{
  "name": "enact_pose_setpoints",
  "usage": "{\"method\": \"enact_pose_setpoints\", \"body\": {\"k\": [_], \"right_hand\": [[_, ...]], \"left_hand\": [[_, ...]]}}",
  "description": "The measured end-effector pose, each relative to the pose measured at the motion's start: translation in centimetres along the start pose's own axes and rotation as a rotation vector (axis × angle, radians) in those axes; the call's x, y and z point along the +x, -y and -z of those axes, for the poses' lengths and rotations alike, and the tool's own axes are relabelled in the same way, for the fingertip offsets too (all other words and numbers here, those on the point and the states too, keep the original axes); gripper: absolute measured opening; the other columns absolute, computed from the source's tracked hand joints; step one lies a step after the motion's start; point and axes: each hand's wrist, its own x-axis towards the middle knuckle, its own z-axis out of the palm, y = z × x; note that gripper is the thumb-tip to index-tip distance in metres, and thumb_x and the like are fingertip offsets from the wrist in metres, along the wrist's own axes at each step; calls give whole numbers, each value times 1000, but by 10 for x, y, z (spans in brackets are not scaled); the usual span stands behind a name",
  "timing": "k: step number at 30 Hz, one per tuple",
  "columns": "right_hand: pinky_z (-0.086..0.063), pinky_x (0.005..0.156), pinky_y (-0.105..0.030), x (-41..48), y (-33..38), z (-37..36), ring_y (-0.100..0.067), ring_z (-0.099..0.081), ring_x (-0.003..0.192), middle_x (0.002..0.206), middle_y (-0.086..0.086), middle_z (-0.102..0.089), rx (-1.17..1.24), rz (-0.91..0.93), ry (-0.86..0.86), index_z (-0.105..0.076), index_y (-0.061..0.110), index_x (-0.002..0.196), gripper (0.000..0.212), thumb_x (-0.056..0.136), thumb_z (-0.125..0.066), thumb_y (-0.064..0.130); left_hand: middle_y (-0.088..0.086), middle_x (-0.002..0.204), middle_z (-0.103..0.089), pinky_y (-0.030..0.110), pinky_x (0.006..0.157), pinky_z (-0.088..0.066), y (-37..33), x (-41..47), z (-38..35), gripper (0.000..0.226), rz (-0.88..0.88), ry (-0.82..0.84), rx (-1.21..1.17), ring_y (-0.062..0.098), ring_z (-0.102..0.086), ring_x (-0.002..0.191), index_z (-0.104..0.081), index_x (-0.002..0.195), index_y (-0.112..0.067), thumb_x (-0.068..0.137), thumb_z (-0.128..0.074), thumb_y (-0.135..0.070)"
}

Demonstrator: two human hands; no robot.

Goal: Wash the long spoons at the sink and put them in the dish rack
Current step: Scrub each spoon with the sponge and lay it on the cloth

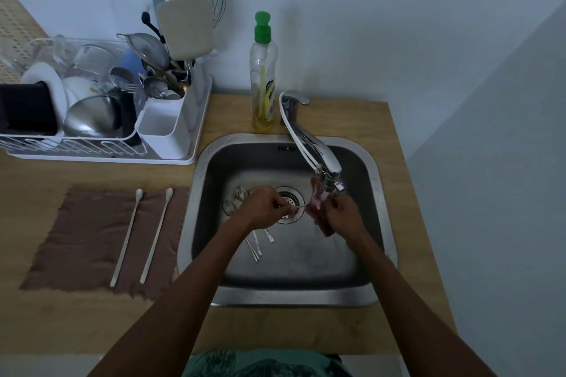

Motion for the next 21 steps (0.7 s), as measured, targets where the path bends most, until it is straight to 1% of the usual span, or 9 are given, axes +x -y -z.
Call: {"method": "enact_pose_setpoints", "body": {"k": [1,3,6,9,11,13,15,18,21], "right_hand": [[-61,71,-32,1,-1,-1,-18,-72,74,92,-14,-74,11,-19,-13,-67,12,93,25,105,-44,12],[-60,84,-41,5,-6,-4,-20,-73,87,99,-10,-74,13,-33,10,-68,11,103,21,103,-47,15],[-55,94,-47,10,-6,5,-21,-69,102,107,-6,-72,-56,-22,158,-66,16,113,19,100,-52,16],[-54,88,-33,9,6,19,-15,-65,105,111,2,-69,-180,56,314,-65,24,119,33,97,-51,3],[-53,83,-27,12,12,26,-8,-65,98,107,3,-70,-224,98,344,-67,24,117,31,96,-56,4],[-50,75,-20,17,14,28,-4,-66,87,97,1,-71,-230,113,302,-69,21,104,12,95,-64,15],[-44,68,-14,18,16,29,0,-65,82,91,6,-70,-186,112,296,-65,27,93,8,92,-68,19],[-44,67,-14,21,13,29,0,-66,83,91,8,-70,-150,99,340,-65,31,93,13,93,-67,18],[-48,68,-18,20,13,28,-4,-68,80,91,3,-73,-117,81,332,-68,28,93,14,93,-65,14]], "left_hand": [[-2,80,-76,40,71,-58,1,1,-1,20,15,-7,-2,11,-70,72,-79,90,-25,88,-67,-41],[-3,79,-76,43,72,-59,-1,0,0,20,28,-18,5,17,-71,74,-79,89,-25,87,-68,-42],[-2,87,-76,21,55,-47,-2,-2,2,21,19,-7,8,-5,-62,57,-78,95,-17,89,-67,-34],[1,96,-76,8,57,-39,0,-5,4,20,5,21,26,-14,-57,57,-77,98,-13,89,-67,-29],[1,97,-76,15,64,-47,-3,-4,6,20,-1,27,30,-7,-61,65,-77,98,-15,89,-68,-29],[-1,93,-77,26,69,-54,-9,-2,7,20,-2,21,47,2,-64,69,-77,97,-16,89,-68,-31],[-2,89,-76,33,72,-57,-12,0,9,20,-5,9,72,10,-67,72,-77,96,-17,88,-68,-32],[-1,88,-76,38,75,-59,-12,2,7,19,-4,20,84,15,-69,75,-77,97,-17,88,-68,-32],[-2,88,-76,39,74,-59,-12,1,1,19,9,2,70,14,-69,72,-77,96,-19,88,-68,-34]]}}
